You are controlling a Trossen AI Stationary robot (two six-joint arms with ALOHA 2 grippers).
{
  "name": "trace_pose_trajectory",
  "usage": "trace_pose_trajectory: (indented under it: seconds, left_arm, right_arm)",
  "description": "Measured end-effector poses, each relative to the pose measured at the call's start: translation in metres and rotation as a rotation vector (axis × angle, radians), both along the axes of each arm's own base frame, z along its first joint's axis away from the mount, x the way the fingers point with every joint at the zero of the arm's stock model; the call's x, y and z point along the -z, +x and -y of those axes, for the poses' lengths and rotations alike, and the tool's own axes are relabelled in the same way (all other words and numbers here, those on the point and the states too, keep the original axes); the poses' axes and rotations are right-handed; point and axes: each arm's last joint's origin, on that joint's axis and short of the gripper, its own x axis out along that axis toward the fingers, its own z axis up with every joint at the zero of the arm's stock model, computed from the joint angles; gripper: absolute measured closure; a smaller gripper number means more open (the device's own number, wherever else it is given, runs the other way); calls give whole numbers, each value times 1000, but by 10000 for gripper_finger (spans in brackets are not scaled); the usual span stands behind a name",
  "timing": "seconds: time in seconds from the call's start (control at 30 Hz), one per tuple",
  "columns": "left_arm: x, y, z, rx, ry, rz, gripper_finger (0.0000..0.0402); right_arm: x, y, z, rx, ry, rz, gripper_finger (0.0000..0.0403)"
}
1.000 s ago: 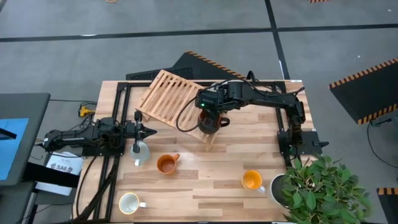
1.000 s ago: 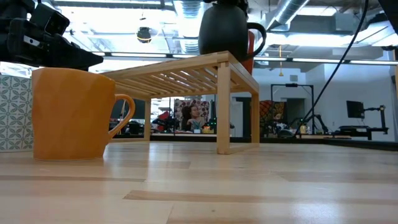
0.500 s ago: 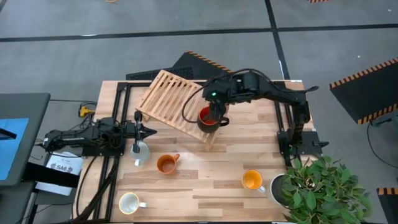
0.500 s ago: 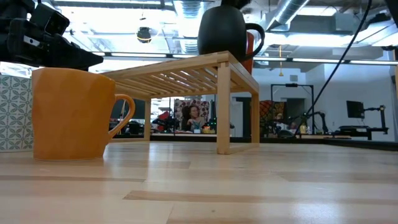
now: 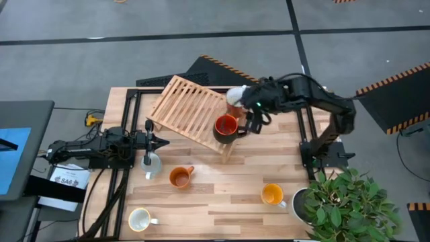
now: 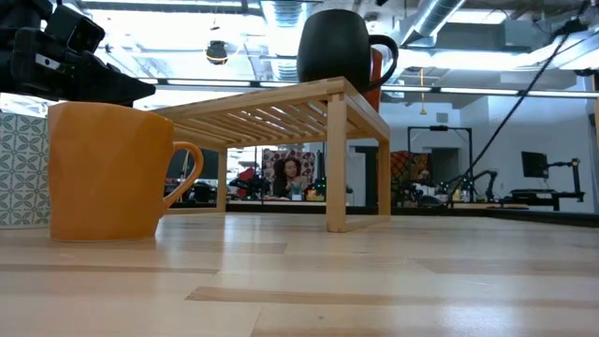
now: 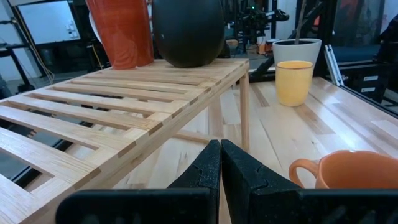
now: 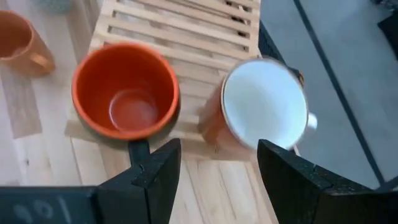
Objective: Place coffee mugs
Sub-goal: Put the orange mug on the shelf
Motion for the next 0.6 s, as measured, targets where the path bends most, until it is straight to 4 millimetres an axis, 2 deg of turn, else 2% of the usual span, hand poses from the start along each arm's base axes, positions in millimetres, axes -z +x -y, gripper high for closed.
trace_pose_trajectory:
  seconds: [0.17, 0.37, 0.6]
  left_arm:
    - [0, 0, 0, -1, 0, 0, 401]
    - [0, 0, 0, -1, 0, -1, 401]
    - [0, 0, 0, -2, 0, -1, 401]
  right_arm:
    - [26, -26, -14, 9, -48, 45, 163]
    - [64, -65, -21, -29, -35, 219, 163]
    - [95, -108, -28, -137, -59, 590, 163]
